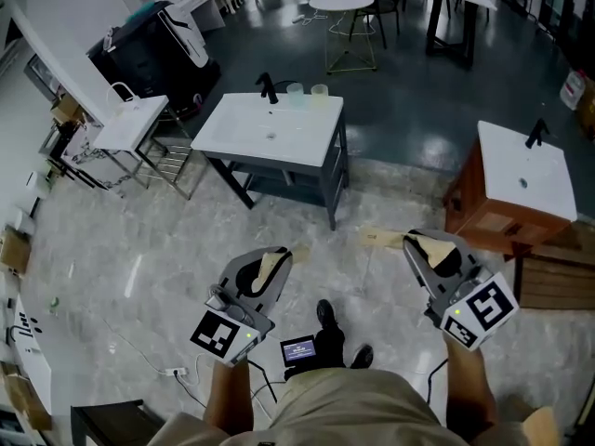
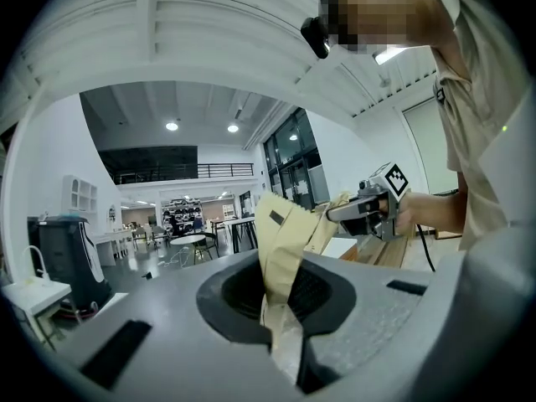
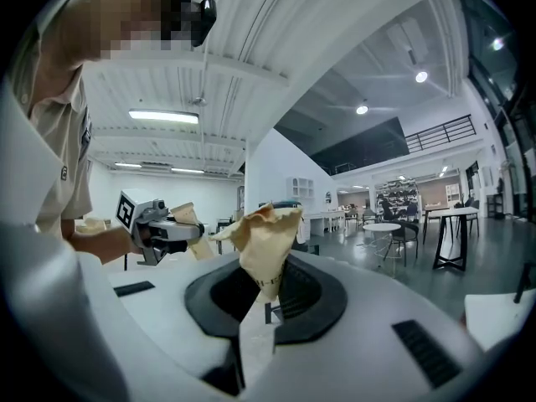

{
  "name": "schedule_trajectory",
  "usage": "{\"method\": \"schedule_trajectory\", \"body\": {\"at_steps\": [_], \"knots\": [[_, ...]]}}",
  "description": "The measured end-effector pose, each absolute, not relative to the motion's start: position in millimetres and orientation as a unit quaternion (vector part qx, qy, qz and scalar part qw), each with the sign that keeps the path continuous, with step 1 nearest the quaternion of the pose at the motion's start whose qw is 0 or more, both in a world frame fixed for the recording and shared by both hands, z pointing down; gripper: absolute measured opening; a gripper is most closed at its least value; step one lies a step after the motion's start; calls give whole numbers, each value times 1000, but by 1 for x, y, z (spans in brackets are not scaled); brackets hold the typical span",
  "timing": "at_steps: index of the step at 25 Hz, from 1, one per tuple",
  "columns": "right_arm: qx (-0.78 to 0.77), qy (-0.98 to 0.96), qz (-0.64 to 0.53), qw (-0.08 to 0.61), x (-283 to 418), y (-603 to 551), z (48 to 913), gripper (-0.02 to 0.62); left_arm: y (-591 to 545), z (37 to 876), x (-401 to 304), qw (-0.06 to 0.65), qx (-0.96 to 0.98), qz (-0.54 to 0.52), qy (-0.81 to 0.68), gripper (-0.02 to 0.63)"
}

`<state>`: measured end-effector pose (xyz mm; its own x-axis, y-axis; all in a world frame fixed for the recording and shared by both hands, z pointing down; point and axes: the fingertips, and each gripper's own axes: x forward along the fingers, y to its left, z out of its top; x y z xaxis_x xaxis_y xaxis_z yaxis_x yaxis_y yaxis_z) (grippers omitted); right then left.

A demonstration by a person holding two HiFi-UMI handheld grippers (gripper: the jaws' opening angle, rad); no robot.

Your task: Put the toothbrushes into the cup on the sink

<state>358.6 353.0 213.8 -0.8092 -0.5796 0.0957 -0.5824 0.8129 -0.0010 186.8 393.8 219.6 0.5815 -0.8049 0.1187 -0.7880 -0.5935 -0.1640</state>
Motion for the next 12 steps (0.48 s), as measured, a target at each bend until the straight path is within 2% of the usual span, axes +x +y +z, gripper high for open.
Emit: {"method": "schedule_trajectory", "body": {"at_steps": [6, 12], "knots": [[323, -945, 20, 44, 361, 297, 221, 32, 336, 217, 187, 55, -894, -81, 437, 32], [327, -943, 21, 51, 329, 227, 223, 32, 265, 216, 151, 56, -895, -72, 438, 32]]}}
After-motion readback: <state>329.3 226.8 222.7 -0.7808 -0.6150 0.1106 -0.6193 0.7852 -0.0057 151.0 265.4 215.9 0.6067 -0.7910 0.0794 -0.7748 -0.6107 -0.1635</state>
